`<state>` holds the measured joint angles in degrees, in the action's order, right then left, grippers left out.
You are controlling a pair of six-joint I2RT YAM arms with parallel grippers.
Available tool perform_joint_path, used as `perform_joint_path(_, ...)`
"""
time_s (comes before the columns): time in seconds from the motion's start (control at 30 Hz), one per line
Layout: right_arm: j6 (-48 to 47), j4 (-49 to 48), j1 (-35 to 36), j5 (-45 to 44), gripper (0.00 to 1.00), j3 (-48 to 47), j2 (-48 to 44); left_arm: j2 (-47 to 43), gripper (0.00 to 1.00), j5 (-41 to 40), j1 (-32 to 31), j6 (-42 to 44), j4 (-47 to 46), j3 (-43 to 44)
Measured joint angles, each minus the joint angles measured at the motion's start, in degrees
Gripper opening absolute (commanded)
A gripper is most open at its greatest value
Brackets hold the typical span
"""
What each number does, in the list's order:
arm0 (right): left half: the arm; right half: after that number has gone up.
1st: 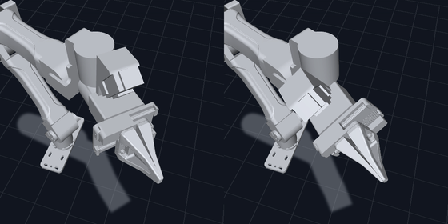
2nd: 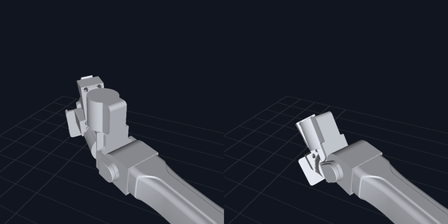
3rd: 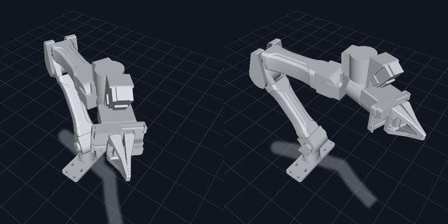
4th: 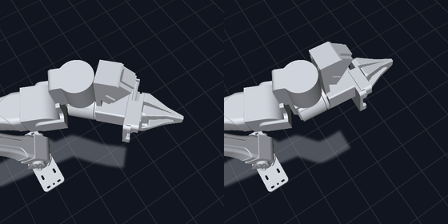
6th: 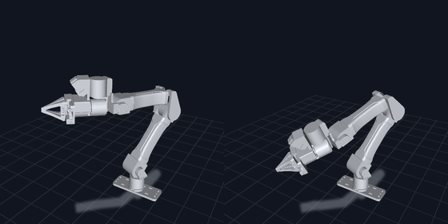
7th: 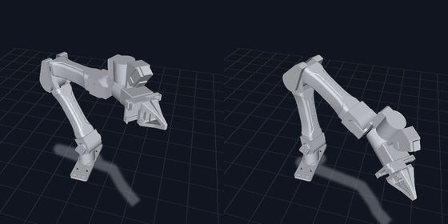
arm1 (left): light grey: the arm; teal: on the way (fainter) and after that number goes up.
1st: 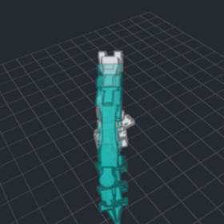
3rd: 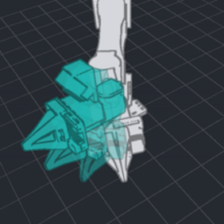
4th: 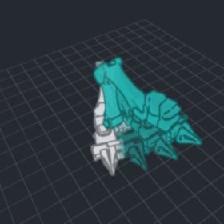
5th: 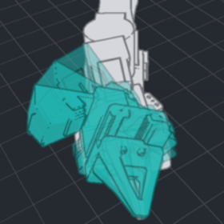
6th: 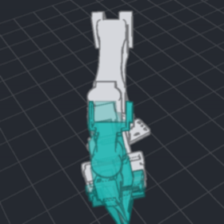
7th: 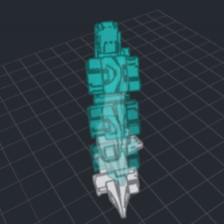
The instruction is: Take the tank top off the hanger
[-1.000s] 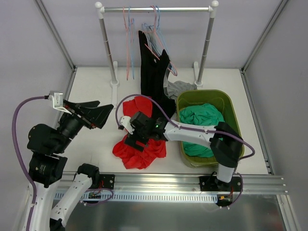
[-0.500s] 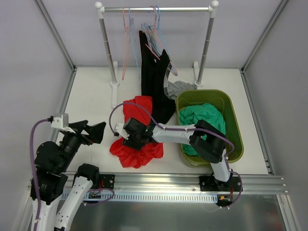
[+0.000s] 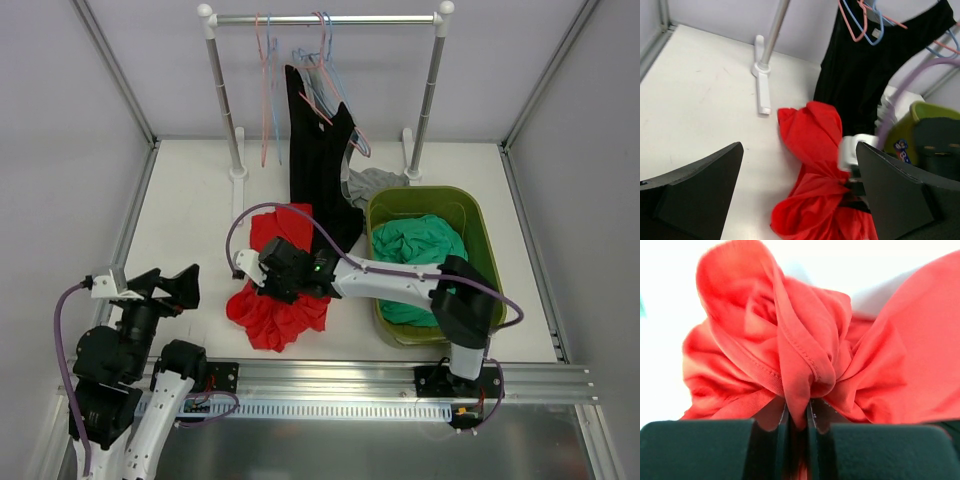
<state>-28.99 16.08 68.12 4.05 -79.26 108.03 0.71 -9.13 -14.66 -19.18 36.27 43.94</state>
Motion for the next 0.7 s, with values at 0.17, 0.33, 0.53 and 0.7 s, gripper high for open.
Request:
perform_joint_path(0.17,0.1,0.0,3.7,-2.0,0.0,-0.2,-10.4,-0.5,0.99,-5.9,0.0,-1.0,0.5,0.0)
perform_joint_path(0.33,0.4,0.2,6.4,-5.9,0.0,-2.9,-17.8,-0.5,0.99,-10.1,0.0,-1.7,0.7,0.0)
perform_joint_path(0.53,-0.5,1.2,6.3,-11.1,0.0,-8.5,-22.7,-0.5,0.99,-14.9,0.0,-3.1,2.4,0.1)
perform_joint_path(0.7,-3.5,2.2,6.3,-15.6,0.0,-15.9,-25.2,-0.5,0.98,-18.1,0.0,-4.3,3.7,0.1)
